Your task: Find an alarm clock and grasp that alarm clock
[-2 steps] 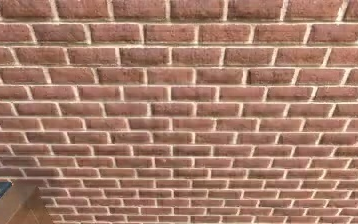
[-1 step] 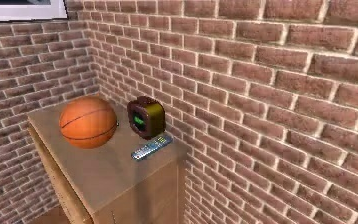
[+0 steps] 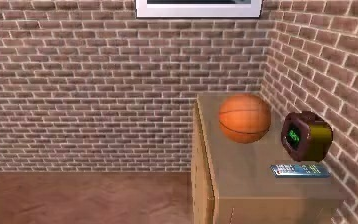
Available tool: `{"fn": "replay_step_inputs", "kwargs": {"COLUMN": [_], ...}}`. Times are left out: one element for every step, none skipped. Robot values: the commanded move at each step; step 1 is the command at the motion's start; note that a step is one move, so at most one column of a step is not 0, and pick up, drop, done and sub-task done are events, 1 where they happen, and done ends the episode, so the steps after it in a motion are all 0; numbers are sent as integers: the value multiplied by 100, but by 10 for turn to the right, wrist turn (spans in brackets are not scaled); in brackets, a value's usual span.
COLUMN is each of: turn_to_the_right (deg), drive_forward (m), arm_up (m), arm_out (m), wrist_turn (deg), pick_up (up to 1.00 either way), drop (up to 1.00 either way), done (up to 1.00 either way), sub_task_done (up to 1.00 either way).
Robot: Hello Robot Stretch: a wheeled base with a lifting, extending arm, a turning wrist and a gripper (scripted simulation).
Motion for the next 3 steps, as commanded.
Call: {"fn": "replay_step_inputs", "kwargs": {"turn_to_the_right": [-450,-90,0], "drive_forward": [0,0,0], "arm_up": [0,0,50], "arm_out": [0,0,0], "wrist_turn": [0,0,0], "pick_up": [0,0,0], "drop": [0,0,0], "done": [0,0,0], "sub_task_done": [0,0,0]}}
